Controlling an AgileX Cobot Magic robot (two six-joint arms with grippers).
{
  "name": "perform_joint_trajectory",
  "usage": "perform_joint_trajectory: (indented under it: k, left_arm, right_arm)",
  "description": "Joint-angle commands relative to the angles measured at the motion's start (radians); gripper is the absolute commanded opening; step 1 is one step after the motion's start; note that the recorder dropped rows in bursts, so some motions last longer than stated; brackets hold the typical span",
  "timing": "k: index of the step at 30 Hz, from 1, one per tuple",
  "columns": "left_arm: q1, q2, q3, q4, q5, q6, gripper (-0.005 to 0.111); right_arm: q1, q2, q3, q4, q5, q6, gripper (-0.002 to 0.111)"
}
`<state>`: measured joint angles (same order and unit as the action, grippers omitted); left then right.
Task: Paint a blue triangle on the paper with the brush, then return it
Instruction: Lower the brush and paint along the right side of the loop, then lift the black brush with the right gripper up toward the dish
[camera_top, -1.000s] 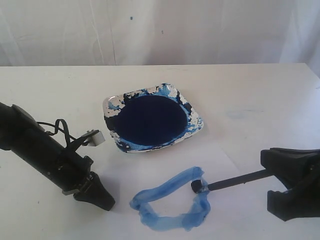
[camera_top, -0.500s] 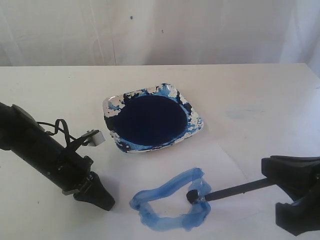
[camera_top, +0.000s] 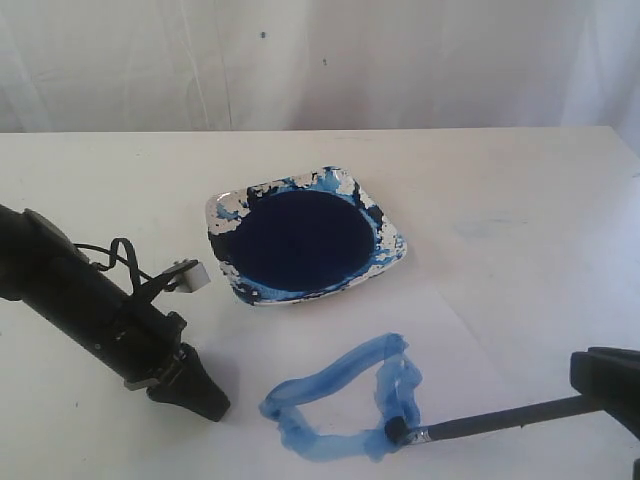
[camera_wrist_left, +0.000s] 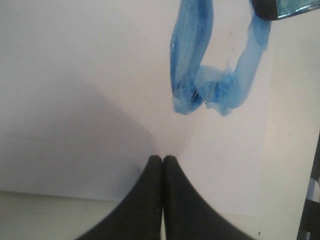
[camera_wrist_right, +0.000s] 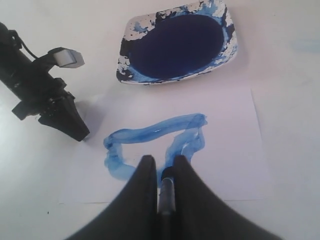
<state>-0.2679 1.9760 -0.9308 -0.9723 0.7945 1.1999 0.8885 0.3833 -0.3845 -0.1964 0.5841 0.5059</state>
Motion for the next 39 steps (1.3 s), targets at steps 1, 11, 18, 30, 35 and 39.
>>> perform_joint_trajectory:
  k: [1,11,18,30,35,39]
  left_arm:
    - [-0.004,0.006,0.004,0.062,-0.059,0.000,0.000]
    - [-0.004,0.006,0.004,0.062,-0.061,0.000,0.000]
    - [-0.004,0.006,0.004,0.062,-0.061,0.000,0.000]
    - [0.000,-0.004,0.004,0.054,-0.142,0.007,0.000]
    - [0.027,-0.042,0.004,0.016,-0.223,-0.005,0.000]
    - [0.058,-0.084,0.004,-0.048,-0.251,-0.022,0.000]
  right_arm:
    - [-0.001,-0.021,0.000,0.066,0.026,-0.070,0.000]
    - [-0.001,-0.080,-0.004,0.095,0.011,-0.121,0.000]
    - [-0.001,-0.130,-0.004,0.061,-0.050,-0.133,0.000]
    - [-0.001,-0.134,-0.004,-0.121,-0.302,-0.146,0.000]
    - [-0.009,-0.122,-0.003,-0.201,-0.538,-0.100,0.000]
    - [-0.037,-0.067,-0.003,-0.199,-0.538,-0.050,0.000]
